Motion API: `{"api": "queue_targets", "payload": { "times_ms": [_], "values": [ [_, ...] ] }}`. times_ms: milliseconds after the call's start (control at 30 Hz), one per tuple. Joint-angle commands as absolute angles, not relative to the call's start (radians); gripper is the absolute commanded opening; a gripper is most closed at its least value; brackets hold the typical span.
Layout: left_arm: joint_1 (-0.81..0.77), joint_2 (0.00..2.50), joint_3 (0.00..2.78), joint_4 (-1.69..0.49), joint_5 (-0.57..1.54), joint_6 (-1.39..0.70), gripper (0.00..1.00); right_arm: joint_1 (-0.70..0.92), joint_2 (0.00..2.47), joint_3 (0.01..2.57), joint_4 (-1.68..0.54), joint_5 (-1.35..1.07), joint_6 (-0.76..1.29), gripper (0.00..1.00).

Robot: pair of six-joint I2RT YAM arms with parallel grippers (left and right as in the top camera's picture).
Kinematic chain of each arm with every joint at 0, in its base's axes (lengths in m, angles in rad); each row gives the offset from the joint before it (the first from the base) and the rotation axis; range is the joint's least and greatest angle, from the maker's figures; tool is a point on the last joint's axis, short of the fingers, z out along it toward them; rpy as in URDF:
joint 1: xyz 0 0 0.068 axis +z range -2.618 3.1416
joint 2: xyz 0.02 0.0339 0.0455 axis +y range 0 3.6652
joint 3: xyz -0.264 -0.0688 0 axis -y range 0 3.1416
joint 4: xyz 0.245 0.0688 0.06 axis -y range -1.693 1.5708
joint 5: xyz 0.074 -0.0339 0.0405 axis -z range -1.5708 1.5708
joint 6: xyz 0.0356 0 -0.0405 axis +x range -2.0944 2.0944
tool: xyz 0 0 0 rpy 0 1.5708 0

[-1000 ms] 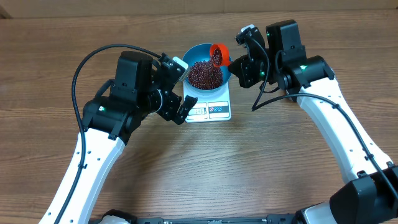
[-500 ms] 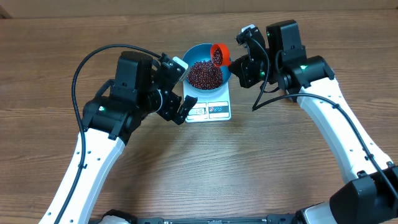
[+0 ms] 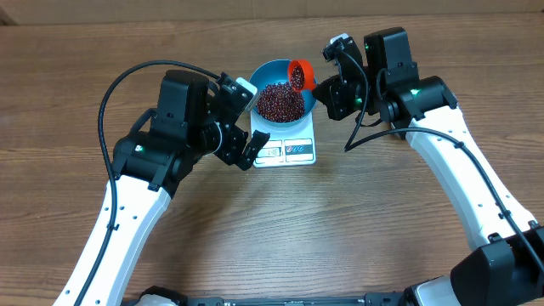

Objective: Scoop item into bowl and weigh 150g on scale
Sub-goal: 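Tilt the scoop slightly to trickle beans into the bowl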

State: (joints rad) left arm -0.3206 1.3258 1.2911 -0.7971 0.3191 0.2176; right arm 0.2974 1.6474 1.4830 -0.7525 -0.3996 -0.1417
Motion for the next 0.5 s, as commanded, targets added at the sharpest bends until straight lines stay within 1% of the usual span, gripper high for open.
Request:
{"api": "queue_targets", "payload": {
  "times_ms": [0, 467],
  "values": [
    [-0.321, 1.314, 1.304, -0.797, 0.333, 0.24, 1.0, 0.304, 1.628, 1.506, -0.751, -0.393, -0.138, 0.04],
    [-0.321, 1.314, 1.304, -0.797, 0.333, 0.24, 1.0, 0.304, 1.628, 1.506, -0.754, -0.393, -0.138, 0.04]
  ]
}}
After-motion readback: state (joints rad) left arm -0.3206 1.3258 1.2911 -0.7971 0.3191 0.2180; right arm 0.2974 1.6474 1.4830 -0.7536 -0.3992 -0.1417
